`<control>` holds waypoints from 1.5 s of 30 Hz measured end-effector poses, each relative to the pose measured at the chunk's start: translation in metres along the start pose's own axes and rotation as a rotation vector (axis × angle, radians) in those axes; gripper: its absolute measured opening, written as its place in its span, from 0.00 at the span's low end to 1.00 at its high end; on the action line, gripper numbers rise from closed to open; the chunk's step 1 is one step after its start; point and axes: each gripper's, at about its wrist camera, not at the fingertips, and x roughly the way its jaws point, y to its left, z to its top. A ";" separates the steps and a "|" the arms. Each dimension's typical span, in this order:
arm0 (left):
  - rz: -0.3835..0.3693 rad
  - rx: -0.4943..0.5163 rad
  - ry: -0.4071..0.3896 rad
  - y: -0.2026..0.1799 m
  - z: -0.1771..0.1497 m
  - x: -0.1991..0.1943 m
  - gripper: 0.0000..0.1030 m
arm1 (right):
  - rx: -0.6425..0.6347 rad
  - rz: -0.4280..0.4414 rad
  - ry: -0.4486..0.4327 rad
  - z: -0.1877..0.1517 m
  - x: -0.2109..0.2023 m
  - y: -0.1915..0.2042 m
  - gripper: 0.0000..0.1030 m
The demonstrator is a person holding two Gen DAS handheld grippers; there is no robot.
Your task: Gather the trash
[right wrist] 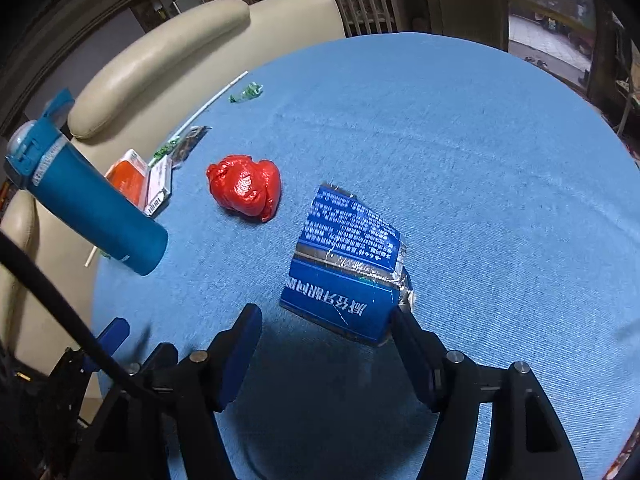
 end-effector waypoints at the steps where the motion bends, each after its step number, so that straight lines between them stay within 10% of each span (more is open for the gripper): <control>1: 0.000 -0.001 0.001 0.000 0.000 0.000 0.64 | -0.006 -0.010 0.001 0.000 0.002 0.002 0.68; 14: -0.007 -0.018 0.015 0.004 0.000 0.003 0.64 | 0.008 -0.084 -0.011 0.001 0.009 -0.008 0.68; 28: -0.028 -0.026 0.008 0.003 0.003 0.004 0.64 | 0.043 -0.047 -0.008 0.002 0.008 -0.022 0.39; 45: -0.051 -0.037 0.014 0.006 0.004 0.013 0.64 | 0.086 0.005 -0.017 0.010 0.010 -0.028 0.68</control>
